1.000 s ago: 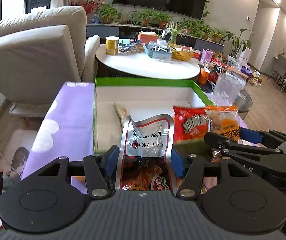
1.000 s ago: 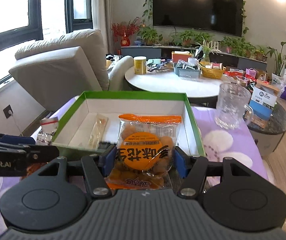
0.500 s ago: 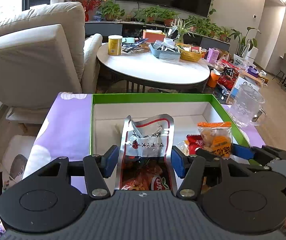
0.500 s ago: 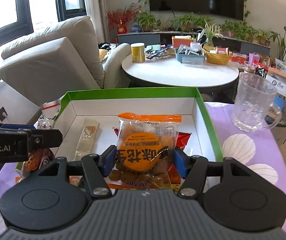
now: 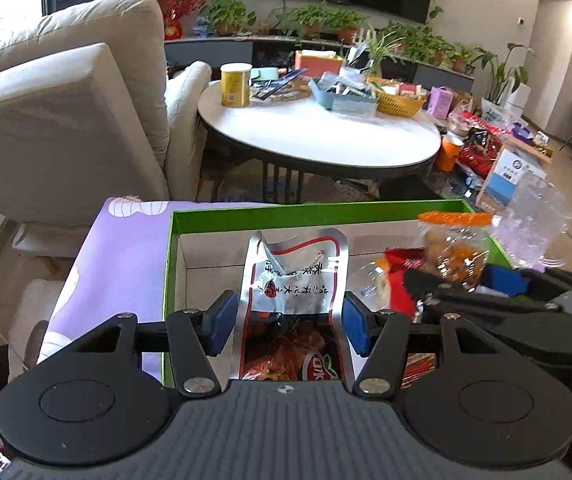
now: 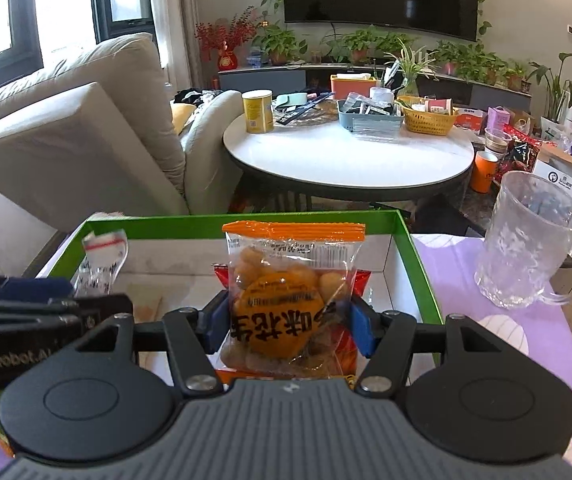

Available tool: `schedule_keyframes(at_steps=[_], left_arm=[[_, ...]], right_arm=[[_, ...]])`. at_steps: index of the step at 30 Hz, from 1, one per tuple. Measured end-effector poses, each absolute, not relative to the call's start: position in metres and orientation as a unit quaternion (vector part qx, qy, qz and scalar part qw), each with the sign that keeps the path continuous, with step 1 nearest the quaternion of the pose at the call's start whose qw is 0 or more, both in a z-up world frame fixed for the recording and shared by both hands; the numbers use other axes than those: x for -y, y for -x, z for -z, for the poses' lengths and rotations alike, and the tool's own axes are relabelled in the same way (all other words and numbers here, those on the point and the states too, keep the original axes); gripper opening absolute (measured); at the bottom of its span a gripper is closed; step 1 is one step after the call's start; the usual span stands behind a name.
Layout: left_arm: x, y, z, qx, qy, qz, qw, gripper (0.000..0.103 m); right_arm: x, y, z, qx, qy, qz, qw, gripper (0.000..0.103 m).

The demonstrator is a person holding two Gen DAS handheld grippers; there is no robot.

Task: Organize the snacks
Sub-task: 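Carry both packets over the green box and open both tools to drop them, then withdraw both tools from the box back toward the snack pile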

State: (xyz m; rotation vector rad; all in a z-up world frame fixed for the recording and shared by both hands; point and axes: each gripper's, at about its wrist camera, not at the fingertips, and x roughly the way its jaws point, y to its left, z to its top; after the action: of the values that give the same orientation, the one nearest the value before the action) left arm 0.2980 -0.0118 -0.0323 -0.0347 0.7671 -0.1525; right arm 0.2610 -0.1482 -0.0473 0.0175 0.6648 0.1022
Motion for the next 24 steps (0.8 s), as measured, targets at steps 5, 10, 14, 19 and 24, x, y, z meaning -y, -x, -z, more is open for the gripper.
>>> schedule_keyframes(at_steps=[5, 10, 14, 19, 24], left_arm=[[0.012, -0.305, 0.034, -0.379, 0.014, 0.071, 0.923, 0.053], [0.014, -0.307, 0.037, -0.392, 0.009, 0.074, 0.917, 0.054], [0.011, -0.305, 0.042, -0.413, 0.009, 0.07, 0.908, 0.054], [0.008, -0.295, 0.037, -0.415, 0.009, 0.07, 0.907, 0.055], [0.007, -0.277, 0.022, -0.388, 0.005, 0.073, 0.919, 0.062]], right_arm=[[0.149, -0.268, 0.045, -0.328, -0.014, -0.045, 0.944, 0.068], [0.148, -0.272, 0.042, -0.322, -0.016, -0.043, 0.946, 0.068], [0.146, -0.267, 0.048, -0.328, 0.002, -0.036, 0.944, 0.079], [0.151, -0.255, 0.043, -0.322, -0.001, -0.047, 0.945, 0.081], [0.154, -0.242, 0.033, -0.308, 0.009, -0.041, 0.951, 0.082]])
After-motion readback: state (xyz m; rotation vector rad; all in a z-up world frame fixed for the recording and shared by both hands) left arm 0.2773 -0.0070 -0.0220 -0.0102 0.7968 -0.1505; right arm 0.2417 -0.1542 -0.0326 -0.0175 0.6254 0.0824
